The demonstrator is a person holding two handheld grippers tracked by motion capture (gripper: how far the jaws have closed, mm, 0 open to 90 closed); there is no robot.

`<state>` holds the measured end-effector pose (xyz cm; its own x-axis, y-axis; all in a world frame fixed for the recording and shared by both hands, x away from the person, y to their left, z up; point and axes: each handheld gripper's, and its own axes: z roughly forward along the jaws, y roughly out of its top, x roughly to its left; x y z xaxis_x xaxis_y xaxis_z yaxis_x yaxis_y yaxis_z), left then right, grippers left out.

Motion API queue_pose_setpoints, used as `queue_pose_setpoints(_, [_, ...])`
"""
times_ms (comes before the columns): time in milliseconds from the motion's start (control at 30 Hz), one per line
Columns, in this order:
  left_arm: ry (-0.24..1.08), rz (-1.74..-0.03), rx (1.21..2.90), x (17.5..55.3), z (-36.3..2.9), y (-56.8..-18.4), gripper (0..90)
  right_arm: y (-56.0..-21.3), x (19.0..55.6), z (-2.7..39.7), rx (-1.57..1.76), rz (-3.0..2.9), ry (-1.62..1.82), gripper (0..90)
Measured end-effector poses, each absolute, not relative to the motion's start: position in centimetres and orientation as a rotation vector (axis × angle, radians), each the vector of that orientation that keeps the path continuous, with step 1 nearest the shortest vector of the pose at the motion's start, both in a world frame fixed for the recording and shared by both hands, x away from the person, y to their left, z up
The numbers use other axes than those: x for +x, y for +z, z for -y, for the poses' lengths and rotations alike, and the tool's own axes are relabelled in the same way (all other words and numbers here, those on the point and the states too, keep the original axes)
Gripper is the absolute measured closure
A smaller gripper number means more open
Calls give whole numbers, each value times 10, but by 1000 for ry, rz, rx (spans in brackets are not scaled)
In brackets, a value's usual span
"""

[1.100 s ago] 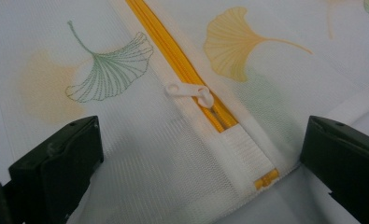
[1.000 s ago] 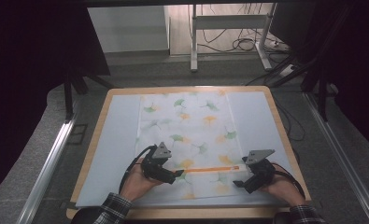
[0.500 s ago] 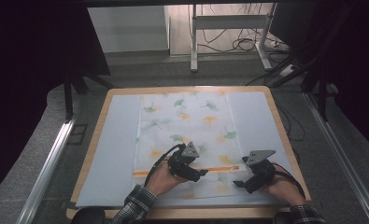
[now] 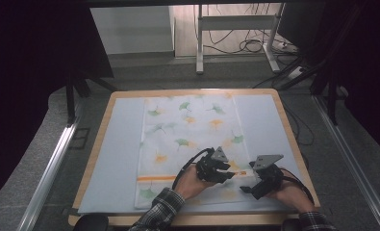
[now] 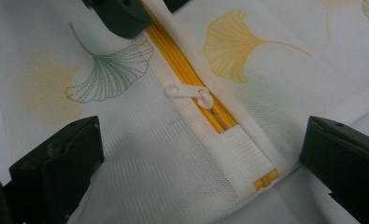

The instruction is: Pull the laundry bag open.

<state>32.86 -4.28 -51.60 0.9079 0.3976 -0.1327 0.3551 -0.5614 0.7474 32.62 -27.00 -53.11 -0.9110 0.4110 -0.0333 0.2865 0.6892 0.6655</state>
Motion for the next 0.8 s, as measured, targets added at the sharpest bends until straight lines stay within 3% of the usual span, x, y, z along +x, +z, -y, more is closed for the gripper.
queue_pose_setpoints(133, [61, -524, 2223, 329, 55, -520, 687, -531, 326, 270, 567, -2720, 1022, 0])
queue_pose_setpoints(333, [78, -504, 2254, 331, 67, -526, 629, -531, 326, 270, 568, -2721, 1021, 0])
queue_pose_setpoints(633, [62, -557, 2261, 337, 67, -529, 810, -531, 327, 270, 566, -2722, 1022, 0])
queue_pose_setpoints(800, [72, -544, 2285, 338, 69, -527, 832, -531, 326, 270, 570, -2721, 1022, 0])
